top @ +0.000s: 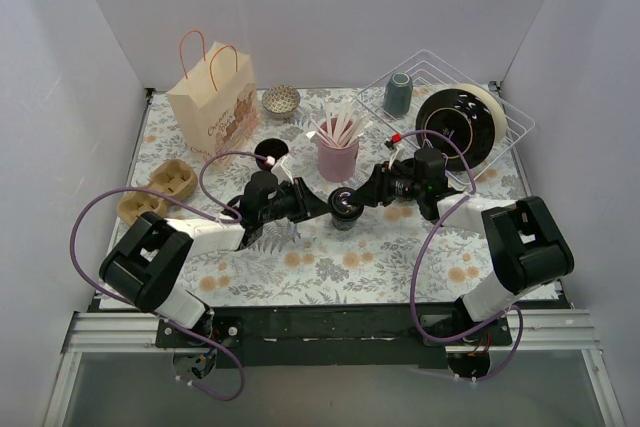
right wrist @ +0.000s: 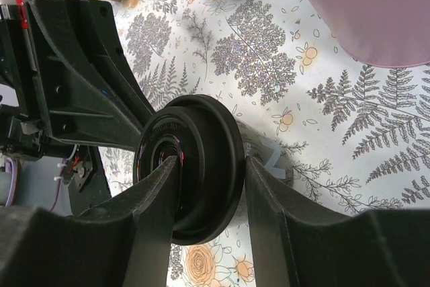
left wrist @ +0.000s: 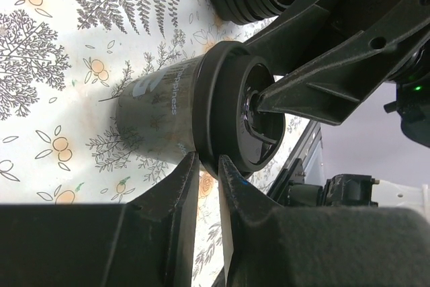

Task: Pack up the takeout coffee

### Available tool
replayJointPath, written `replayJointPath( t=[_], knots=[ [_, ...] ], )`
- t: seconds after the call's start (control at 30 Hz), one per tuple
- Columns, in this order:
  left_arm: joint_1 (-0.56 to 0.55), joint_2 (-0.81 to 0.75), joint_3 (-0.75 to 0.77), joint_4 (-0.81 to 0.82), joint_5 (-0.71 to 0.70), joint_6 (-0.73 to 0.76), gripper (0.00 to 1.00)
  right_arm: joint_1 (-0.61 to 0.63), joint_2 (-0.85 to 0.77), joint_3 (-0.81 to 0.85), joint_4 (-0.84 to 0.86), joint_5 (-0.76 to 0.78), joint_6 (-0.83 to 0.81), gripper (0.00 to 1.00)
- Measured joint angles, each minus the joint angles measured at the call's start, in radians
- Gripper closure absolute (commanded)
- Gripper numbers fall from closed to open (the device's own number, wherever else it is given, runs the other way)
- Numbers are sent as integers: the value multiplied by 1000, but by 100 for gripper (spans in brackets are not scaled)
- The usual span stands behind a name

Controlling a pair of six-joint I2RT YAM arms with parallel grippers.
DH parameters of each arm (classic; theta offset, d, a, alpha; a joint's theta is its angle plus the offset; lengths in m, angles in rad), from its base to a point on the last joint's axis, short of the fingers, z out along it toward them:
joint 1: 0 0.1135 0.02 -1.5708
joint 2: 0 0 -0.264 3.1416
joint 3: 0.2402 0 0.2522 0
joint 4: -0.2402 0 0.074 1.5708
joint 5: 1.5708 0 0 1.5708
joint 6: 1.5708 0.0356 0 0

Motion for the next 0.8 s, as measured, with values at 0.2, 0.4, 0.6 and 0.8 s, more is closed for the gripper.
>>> replayJointPath(
  t=[0.2,0.4,0.6,0.8],
  knots=[
    [0,9,-26,61,6,-52,89,-2,11,-5,35,-10,10,72],
    [8,-11,-23,9,13,-50,58,0,35,39,-15,-48,-37,74],
    [42,-54,28,-172,19,5,54,3,80,115,-110,-114,-112,77],
    [122,-113,58,-294,27,89,49,3,105,166,-187,-160,-179,77]
  ],
)
